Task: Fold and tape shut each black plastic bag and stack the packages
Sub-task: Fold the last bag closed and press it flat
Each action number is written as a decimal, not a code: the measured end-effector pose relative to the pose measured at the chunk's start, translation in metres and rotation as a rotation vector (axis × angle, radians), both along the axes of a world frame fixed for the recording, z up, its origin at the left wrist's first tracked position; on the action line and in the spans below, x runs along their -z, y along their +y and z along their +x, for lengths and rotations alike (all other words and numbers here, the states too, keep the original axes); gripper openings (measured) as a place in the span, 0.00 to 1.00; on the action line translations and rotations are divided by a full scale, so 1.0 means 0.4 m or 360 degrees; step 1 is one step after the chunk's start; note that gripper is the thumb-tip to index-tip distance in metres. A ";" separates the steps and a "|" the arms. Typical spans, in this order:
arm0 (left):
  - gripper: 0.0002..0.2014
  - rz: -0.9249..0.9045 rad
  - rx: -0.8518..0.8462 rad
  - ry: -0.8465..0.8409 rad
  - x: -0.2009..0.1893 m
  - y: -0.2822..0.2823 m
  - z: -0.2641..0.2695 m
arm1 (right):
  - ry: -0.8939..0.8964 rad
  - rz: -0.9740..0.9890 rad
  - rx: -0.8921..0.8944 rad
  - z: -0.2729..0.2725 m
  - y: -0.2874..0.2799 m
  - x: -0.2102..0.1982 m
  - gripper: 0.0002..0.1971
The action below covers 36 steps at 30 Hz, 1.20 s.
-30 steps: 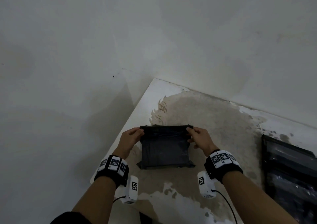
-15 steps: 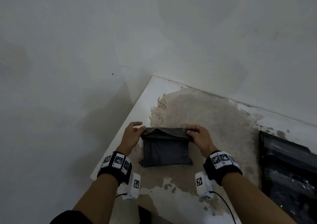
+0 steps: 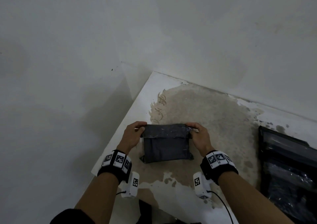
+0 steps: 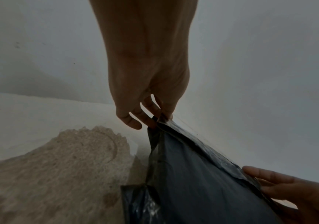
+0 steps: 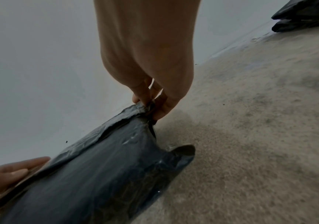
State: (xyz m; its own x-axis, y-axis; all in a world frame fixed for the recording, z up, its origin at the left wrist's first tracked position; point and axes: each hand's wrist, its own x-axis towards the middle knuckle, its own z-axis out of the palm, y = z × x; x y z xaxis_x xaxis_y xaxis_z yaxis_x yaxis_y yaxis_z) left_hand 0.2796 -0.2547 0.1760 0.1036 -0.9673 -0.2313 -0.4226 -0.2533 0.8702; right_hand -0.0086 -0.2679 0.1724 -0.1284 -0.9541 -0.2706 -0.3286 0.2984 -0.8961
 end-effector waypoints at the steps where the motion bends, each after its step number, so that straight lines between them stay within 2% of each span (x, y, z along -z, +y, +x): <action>1: 0.12 0.0002 -0.0018 -0.0007 0.003 0.005 -0.001 | 0.0007 0.0000 -0.0003 0.000 0.002 0.002 0.20; 4: 0.13 -0.0036 -0.0098 -0.0047 0.015 0.033 -0.007 | -0.0007 -0.0008 -0.0007 -0.002 0.007 0.015 0.21; 11: 0.15 -0.0072 -0.0187 0.0072 0.030 0.065 -0.009 | 0.0053 -0.0027 -0.0067 0.002 0.011 0.022 0.20; 14: 0.17 -0.0095 -0.0278 -0.0099 0.024 0.071 -0.039 | 0.0140 -0.0047 -0.0093 0.002 0.011 0.023 0.21; 16: 0.15 -0.0285 -0.0354 -0.0442 0.010 0.085 -0.074 | 0.0164 -0.0051 -0.0099 0.004 0.011 0.018 0.21; 17: 0.16 -0.0433 -0.0299 -0.0627 0.000 0.093 -0.094 | 0.0172 -0.0055 -0.0108 0.003 0.012 0.018 0.21; 19: 0.19 -0.0669 -0.0008 -0.0839 -0.002 0.103 -0.134 | 0.0190 -0.0054 -0.0114 0.003 0.011 0.016 0.21; 22: 0.27 -0.0673 0.0428 -0.1023 0.038 0.119 -0.164 | 0.0206 -0.0066 -0.0108 0.001 0.013 0.019 0.20; 24: 0.31 -0.0607 0.0559 -0.1142 0.071 0.135 -0.157 | 0.0186 -0.0069 -0.0110 -0.001 0.013 0.022 0.20; 31: 0.31 -0.0592 0.0621 -0.1257 0.086 0.150 -0.137 | 0.0099 -0.0076 -0.0039 0.009 0.006 0.018 0.18; 34: 0.31 -0.0583 0.0609 -0.1226 0.086 0.144 -0.137 | 0.0269 -0.0115 -0.0074 0.013 0.001 0.011 0.13; 36: 0.29 -0.0629 0.0572 -0.1182 0.088 0.142 -0.134 | 0.0413 -0.0134 -0.0140 0.016 0.014 -0.001 0.16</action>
State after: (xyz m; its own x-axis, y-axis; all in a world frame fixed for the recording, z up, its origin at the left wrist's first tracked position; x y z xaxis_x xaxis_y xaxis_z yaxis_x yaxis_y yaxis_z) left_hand 0.2259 -0.1979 0.1407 -0.2292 -0.9647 0.1293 -0.9043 0.2602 0.3384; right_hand -0.0023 -0.2623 0.1726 -0.0987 -0.9823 -0.1589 -0.5714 0.1867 -0.7992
